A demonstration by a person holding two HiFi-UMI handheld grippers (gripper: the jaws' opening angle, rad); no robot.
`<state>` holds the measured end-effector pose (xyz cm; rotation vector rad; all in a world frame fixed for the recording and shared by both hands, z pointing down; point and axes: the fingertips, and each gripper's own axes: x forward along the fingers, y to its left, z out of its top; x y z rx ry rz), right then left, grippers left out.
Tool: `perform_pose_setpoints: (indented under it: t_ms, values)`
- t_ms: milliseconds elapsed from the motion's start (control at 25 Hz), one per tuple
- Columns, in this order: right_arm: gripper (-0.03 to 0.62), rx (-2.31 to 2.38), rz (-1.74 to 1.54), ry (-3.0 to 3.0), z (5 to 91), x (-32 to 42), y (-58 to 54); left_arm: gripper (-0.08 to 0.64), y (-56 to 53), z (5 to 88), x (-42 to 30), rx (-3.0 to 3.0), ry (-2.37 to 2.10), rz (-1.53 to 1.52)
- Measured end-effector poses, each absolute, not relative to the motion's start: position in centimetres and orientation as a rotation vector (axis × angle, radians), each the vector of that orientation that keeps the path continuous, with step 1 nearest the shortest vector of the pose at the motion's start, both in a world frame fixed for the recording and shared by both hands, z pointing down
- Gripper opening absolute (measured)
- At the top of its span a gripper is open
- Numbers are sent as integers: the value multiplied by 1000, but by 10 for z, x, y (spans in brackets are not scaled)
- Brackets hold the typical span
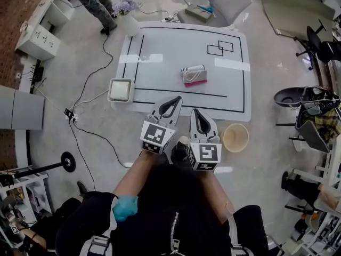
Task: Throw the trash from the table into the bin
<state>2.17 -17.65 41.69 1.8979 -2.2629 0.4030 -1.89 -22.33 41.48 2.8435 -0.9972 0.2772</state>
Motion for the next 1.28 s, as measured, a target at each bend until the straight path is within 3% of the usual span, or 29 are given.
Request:
perform_pose_setpoints:
  t_ms: [1280]
  values:
    - [12, 1712, 454, -2177, 490, 49, -330, 8, -373, 459, -11, 2731, -1013, 307]
